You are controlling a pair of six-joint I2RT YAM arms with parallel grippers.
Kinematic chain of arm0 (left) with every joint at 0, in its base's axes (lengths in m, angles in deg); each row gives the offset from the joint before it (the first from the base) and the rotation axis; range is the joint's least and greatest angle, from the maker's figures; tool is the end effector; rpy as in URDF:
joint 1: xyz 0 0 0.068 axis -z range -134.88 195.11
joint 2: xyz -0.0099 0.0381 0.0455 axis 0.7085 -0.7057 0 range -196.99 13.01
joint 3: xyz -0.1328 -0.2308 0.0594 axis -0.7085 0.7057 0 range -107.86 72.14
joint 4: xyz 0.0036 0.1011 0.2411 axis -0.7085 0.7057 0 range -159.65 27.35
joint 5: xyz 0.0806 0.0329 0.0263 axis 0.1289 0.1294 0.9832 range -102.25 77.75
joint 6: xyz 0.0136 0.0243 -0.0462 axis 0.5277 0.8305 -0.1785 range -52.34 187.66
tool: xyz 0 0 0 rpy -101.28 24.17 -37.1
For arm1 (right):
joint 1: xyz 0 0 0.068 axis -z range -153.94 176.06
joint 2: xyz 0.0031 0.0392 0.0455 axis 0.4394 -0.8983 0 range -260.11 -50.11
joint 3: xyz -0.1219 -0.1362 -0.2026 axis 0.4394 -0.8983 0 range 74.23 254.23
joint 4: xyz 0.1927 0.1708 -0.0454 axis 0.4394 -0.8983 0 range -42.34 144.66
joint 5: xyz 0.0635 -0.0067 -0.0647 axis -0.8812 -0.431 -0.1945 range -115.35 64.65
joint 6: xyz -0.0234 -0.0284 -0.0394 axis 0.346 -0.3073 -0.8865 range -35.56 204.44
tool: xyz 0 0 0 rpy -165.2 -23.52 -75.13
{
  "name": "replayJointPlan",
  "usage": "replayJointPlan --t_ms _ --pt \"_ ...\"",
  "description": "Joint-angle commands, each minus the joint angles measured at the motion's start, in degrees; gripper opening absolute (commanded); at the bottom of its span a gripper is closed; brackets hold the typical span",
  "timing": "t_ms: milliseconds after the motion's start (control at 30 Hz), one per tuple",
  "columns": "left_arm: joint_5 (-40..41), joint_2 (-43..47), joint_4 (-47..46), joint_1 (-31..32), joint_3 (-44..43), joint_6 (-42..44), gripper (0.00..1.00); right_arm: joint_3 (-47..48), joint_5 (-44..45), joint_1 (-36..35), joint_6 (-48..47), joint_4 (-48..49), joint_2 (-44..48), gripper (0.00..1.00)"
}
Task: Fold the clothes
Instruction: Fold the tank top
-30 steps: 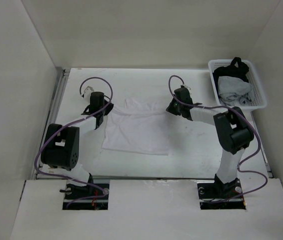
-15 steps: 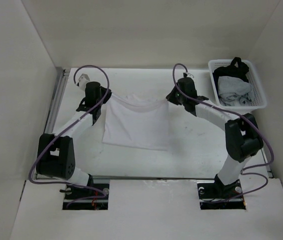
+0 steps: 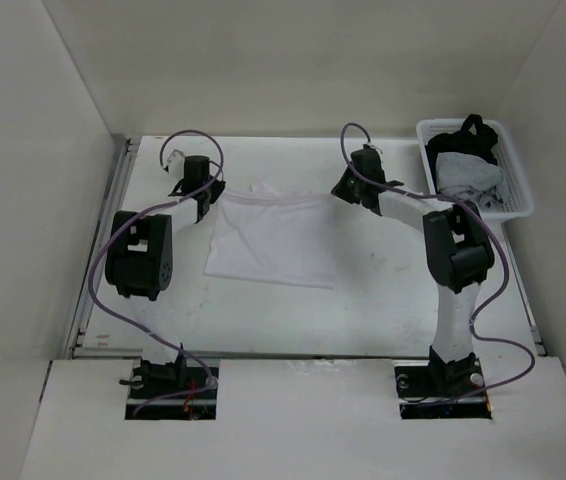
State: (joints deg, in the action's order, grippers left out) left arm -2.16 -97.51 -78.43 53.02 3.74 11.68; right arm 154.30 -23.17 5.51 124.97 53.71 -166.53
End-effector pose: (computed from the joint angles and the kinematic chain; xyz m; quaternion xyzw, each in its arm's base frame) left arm 0.4225 -0.0524 0.1810 -0.3953 0.7838 -0.1844 0.4421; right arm 0.4289 0.1593 0.1866 0.1637 0.8809 0.2109 0.3908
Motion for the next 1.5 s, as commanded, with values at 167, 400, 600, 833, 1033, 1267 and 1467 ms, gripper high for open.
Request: replayJointPlan --t_ms 167,400,600,833,1033,1267,1467 --pt "1.34 5.74 -3.7 -3.2 -2.27 -0.53 0.34 1.59 3.27 0.56 -0.8 3.5 3.64 0.39" --pt "-1.02 11.64 -4.06 4.07 3.7 2.37 0.33 -3.44 4.78 -7.07 -6.25 2.63 9.64 0.09" --pt "-1.22 11.2 -10.19 14.72 14.5 0.98 0.26 6.13 -0.07 -17.27 -10.91 -2.21 1.65 0.0" --pt "4.76 16.82 -12.4 13.94 26.38 -2.37 0.25 16.24 -1.56 -19.3 -9.6 -3.53 -7.41 0.02" --pt "5.74 20.69 -16.44 12.45 34.29 -3.6 0.25 23.27 -2.7 -19.3 -8.1 -6.07 -13.82 0.03" --pt "0.99 25.6 -19.87 13.41 39.13 -3.78 0.24 29.69 -1.91 -18.95 -6.17 -7.57 -18.75 0.04" --pt "1.78 30.27 -18.91 14.9 42.38 -3.95 0.24 35.76 -1.39 -18.42 -4.85 -10.91 -23.06 0.05"
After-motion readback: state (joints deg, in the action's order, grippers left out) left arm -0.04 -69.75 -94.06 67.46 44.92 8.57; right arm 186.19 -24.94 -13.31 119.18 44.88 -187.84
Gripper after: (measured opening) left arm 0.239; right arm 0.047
